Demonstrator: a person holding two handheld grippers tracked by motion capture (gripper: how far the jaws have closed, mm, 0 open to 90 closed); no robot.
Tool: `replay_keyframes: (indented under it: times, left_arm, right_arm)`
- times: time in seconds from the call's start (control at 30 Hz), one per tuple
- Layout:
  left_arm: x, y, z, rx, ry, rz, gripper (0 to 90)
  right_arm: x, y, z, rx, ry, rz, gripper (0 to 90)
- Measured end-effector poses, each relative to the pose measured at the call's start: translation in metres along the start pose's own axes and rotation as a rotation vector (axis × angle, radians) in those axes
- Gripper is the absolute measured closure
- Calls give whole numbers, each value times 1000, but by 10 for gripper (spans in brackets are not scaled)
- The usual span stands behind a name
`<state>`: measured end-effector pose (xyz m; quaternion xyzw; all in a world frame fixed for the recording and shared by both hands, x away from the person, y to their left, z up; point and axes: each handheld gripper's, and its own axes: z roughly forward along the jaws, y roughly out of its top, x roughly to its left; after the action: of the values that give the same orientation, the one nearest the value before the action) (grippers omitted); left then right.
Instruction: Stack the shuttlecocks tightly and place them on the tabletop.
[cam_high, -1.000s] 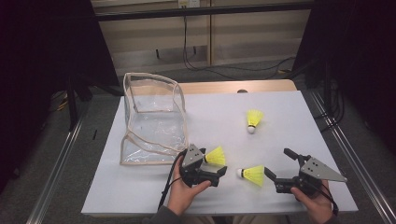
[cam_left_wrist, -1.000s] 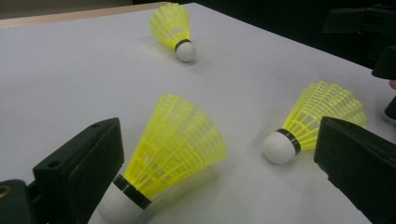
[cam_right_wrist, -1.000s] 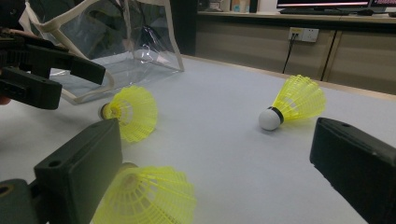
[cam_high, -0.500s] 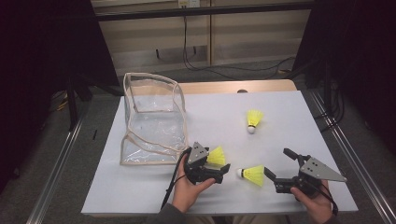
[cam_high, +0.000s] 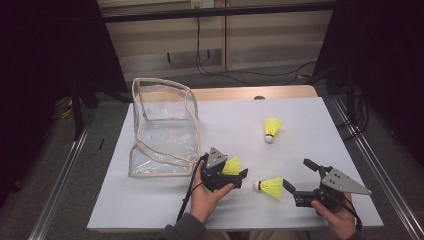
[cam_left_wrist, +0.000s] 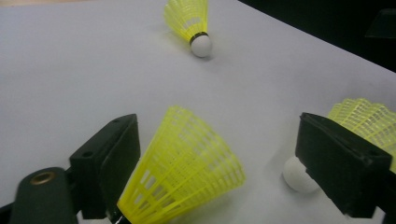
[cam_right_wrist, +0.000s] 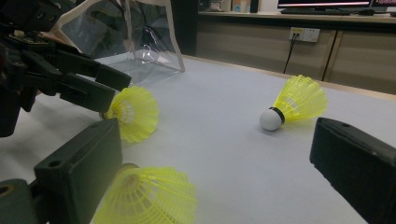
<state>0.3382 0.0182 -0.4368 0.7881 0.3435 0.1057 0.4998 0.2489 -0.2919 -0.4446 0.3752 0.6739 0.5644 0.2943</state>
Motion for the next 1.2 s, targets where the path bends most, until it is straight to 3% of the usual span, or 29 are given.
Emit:
replay_keyframes:
  times: [0.17, 0.47, 0.6, 0.93, 1.2]
  left_arm:
    - [1, 1, 4, 30, 33, 1, 235]
    - [6, -1, 9, 65, 48, -5, 344]
    - [6, -1, 10, 66, 45, -27, 385]
    - [4, 3, 6, 57, 61, -12, 656]
    - [2, 12, 4, 71, 86, -8, 796]
  right_arm:
    - [0, 0, 0, -1, 0, 0, 18]
    - [-1, 0, 0, -2, 2, 7, 18]
    - [-1, 0, 0, 0, 0, 5, 19]
    - [-2, -1, 0, 1, 1, 8, 19]
    - [-3, 0, -1, 0, -3, 10, 19]
